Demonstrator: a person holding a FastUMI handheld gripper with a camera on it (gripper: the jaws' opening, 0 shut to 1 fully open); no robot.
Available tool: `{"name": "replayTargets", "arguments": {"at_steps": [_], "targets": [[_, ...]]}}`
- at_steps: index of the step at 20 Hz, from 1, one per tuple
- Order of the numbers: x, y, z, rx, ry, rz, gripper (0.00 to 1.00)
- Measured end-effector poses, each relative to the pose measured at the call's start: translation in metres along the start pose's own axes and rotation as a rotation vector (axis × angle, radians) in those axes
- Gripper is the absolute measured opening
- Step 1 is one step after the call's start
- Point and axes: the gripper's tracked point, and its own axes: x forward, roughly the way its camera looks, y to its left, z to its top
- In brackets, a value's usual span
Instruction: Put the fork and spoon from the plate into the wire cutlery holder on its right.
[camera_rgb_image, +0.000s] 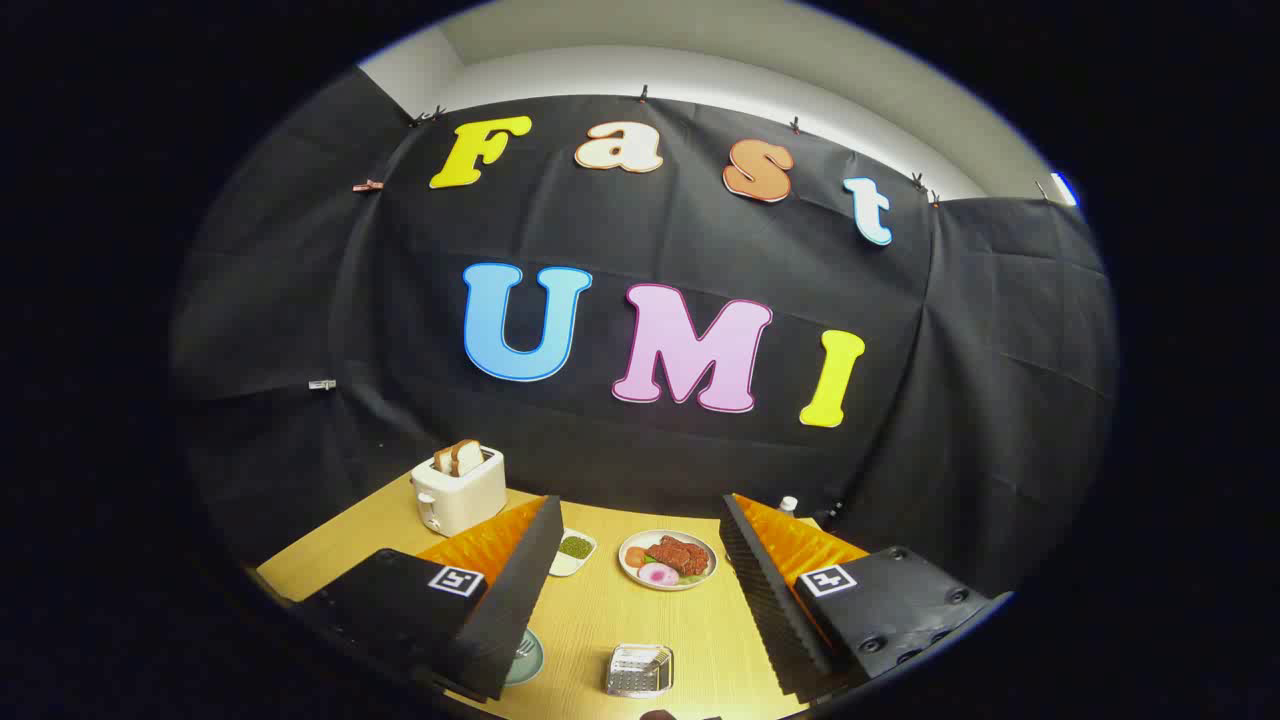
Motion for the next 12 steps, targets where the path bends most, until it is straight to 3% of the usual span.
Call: {"name": "replayTargets", "arguments": {"at_steps": [12], "targets": [[-0.012,0.001,-0.005,0.001,0.001,0.004,0.98]]}}
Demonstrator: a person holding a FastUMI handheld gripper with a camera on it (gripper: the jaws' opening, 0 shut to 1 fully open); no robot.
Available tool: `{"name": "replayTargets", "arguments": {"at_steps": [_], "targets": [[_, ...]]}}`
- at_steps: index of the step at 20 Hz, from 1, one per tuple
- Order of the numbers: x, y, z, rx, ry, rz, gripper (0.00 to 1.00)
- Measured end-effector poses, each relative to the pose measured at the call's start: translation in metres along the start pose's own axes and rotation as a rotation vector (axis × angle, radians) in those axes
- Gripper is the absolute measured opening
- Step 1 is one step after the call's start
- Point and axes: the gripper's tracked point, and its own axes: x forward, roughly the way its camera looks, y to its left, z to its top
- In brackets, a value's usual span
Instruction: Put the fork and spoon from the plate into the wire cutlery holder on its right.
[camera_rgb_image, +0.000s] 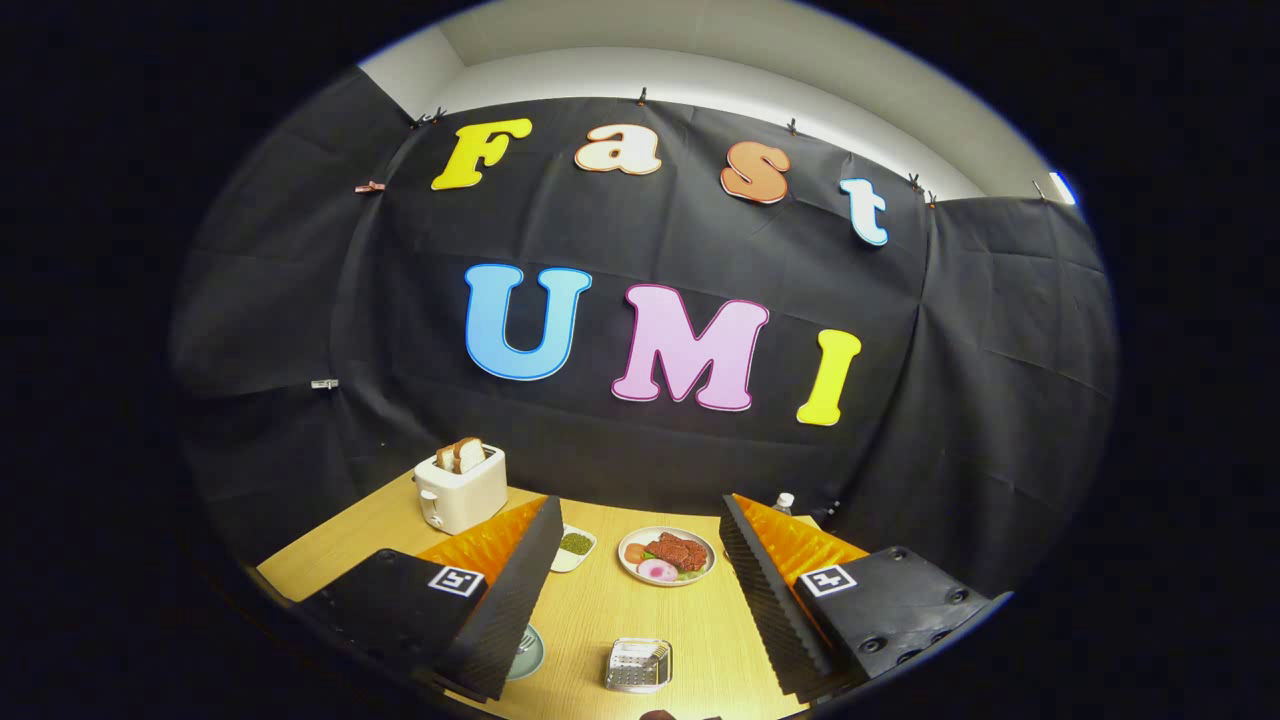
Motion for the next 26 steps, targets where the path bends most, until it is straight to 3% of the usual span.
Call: {"name": "replayTargets", "arguments": {"at_steps": [10,17,20,23,26], "targets": [[0.003,0.013,-0.011,0.015,0.034,0.047,0.98],[-0.015,0.093,-0.155,0.055,0.513,0.296,0.98],[-0.032,0.136,-0.220,0.132,0.711,0.379,0.99],[-0.026,0.163,-0.264,0.158,0.824,0.408,0.99],[-0.018,0.183,-0.304,0.171,0.920,0.396,0.88]]}}
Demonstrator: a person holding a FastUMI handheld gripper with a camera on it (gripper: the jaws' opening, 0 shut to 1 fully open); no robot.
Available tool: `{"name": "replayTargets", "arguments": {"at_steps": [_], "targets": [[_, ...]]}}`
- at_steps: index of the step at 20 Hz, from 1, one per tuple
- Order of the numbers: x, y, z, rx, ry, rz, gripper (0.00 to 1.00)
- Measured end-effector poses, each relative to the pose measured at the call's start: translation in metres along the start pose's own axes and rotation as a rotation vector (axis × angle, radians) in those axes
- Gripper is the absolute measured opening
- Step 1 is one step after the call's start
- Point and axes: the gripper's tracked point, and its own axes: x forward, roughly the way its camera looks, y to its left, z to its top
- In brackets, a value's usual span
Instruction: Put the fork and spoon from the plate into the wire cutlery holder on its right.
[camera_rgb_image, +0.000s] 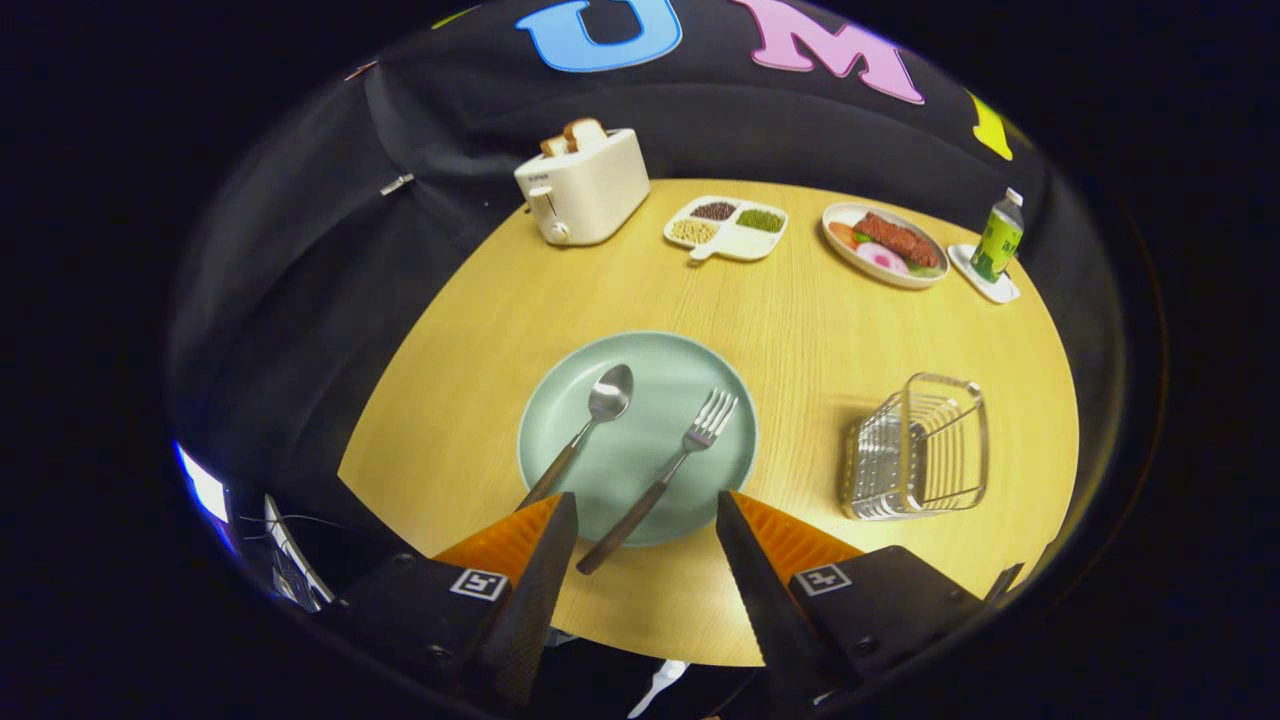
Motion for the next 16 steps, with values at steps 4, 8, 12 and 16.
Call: {"name": "replayTargets", "arguments": {"at_steps": [4,8,12,16], "targets": [[0.038,0.004,-0.006,0.045,0.089,-0.011,0.86],[0.066,-0.012,-0.008,0.061,0.128,-0.090,0.74],[0.073,-0.016,-0.031,0.083,0.238,-0.139,0.52],[0.079,-0.028,-0.019,0.084,0.218,-0.140,0.13]]}}
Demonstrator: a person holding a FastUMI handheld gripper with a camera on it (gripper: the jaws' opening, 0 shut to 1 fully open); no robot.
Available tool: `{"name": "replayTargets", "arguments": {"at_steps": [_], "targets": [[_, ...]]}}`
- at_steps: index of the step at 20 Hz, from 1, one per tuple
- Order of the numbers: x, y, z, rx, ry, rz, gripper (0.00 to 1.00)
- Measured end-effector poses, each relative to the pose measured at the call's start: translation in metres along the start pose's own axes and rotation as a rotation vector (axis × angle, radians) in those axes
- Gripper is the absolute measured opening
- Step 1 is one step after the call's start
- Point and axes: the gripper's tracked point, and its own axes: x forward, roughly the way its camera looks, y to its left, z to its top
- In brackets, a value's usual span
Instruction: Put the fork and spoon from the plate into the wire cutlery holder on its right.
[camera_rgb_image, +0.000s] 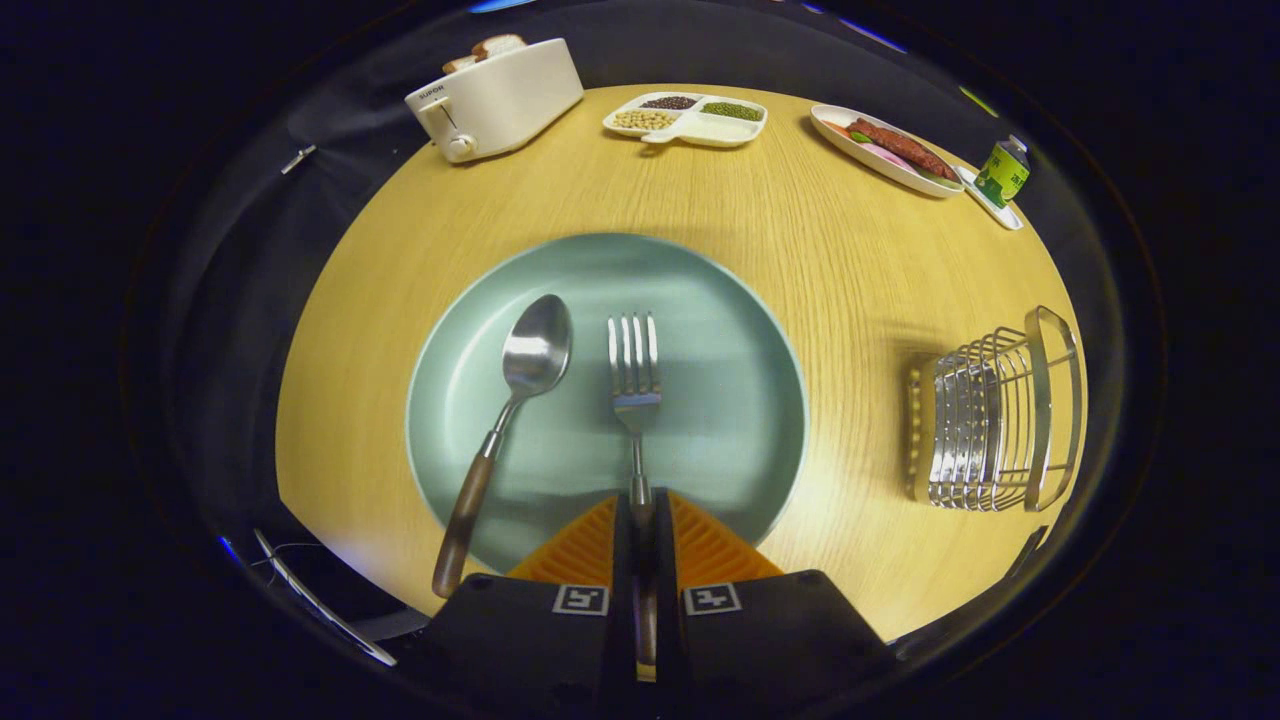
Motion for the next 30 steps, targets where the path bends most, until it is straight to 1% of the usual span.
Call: {"name": "replayTargets", "arguments": {"at_steps": [2,3,5,8,10,12,13,15,17,18,20,21,24,27,30], "targets": [[-0.012,-0.011,0.004,0.025,-0.057,-0.016,0.10],[-0.021,-0.014,0.008,0.028,-0.076,-0.010,0.10],[-0.043,-0.009,0.013,0.027,-0.088,0.036,0.10],[-0.095,-0.011,0.023,-0.005,-0.126,0.104,0.10],[-0.152,-0.037,0.031,-0.084,-0.144,0.118,0.10],[-0.199,-0.083,0.037,-0.160,-0.136,0.088,0.10],[-0.216,-0.108,0.040,-0.174,-0.125,0.069,0.10],[-0.231,-0.150,0.038,-0.181,-0.080,0.044,0.10],[-0.236,-0.179,0.037,-0.172,-0.019,0.012,0.10],[-0.241,-0.190,0.033,-0.159,0.026,0.007,0.10],[-0.247,-0.202,0.029,-0.152,0.096,0.028,0.10],[-0.250,-0.208,0.023,-0.177,0.149,0.025,0.10],[-0.244,-0.226,0.006,-0.309,0.318,-0.007,0.10],[-0.230,-0.234,-0.002,-0.375,0.486,-0.035,0.10],[-0.217,-0.234,0.003,-0.404,0.596,-0.055,0.10]]}}
